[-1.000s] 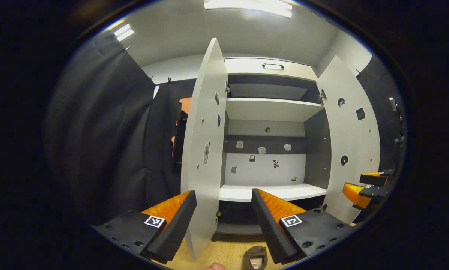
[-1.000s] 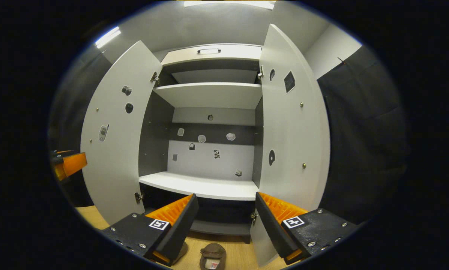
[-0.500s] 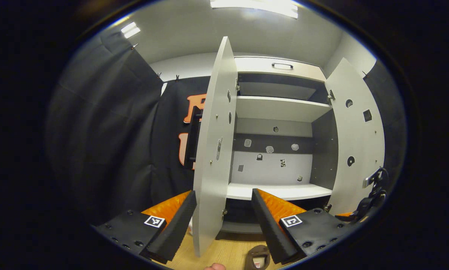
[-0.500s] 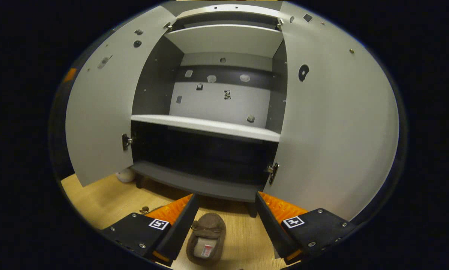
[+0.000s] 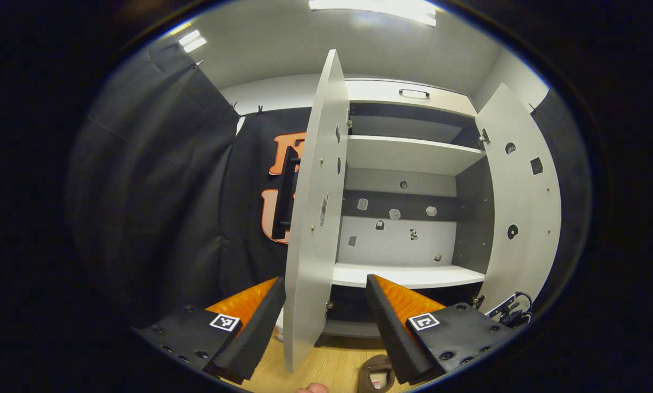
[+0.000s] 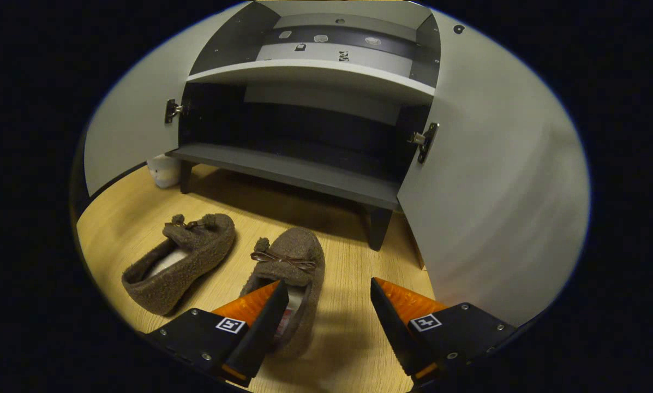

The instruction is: Grab one shoe with the right hand and put it into the shoe cabinet, grab the other shoe with the left hand and put it into the shoe cabinet; then close the right door with the right hand and the left door with the left hand.

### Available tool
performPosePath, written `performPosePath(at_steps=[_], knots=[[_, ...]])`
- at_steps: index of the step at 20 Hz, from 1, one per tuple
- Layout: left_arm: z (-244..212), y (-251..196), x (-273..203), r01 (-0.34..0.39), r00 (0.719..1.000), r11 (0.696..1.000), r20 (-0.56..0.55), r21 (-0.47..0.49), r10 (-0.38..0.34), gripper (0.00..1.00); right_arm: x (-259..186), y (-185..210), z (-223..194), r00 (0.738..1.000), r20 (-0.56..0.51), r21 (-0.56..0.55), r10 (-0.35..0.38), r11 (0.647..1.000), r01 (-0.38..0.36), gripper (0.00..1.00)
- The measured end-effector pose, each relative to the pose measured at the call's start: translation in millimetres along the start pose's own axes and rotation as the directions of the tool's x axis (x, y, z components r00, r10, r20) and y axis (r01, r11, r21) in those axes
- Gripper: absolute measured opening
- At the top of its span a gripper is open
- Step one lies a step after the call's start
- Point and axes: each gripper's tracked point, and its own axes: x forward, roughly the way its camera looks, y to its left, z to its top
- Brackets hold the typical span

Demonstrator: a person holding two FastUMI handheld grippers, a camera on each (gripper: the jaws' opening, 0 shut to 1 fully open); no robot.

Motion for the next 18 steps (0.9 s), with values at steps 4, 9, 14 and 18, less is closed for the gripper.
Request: performPosePath(at_steps=[4, 9, 14, 18], knots=[[0, 8, 0, -0.017, 1.000, 1.000, 0.005, 0.002, 0.017, 0.96, 20, 5, -13, 0.999, -0.048, -0.020, 0.022, 1.000, -0.023, 0.92], [-3, 13, 3, -0.030, 0.999, 0.999, -0.009, 0.009, 0.030, 0.96, 58, 9, -7, 0.998, -0.056, 0.019, 0.023, 1.000, -0.022, 0.84], [-5, 15, 5, -0.039, 0.999, 0.999, -0.019, 0.027, 0.040, 0.96, 80, 11, -16, 0.997, -0.070, -0.017, 0.043, 0.999, -0.045, 0.66], [-7, 6, 5, -0.009, 1.000, 1.000, -0.010, -0.005, 0.009, 0.96, 76, 24, -21, 0.993, -0.068, -0.030, 0.094, 0.995, -0.097, 0.43]])
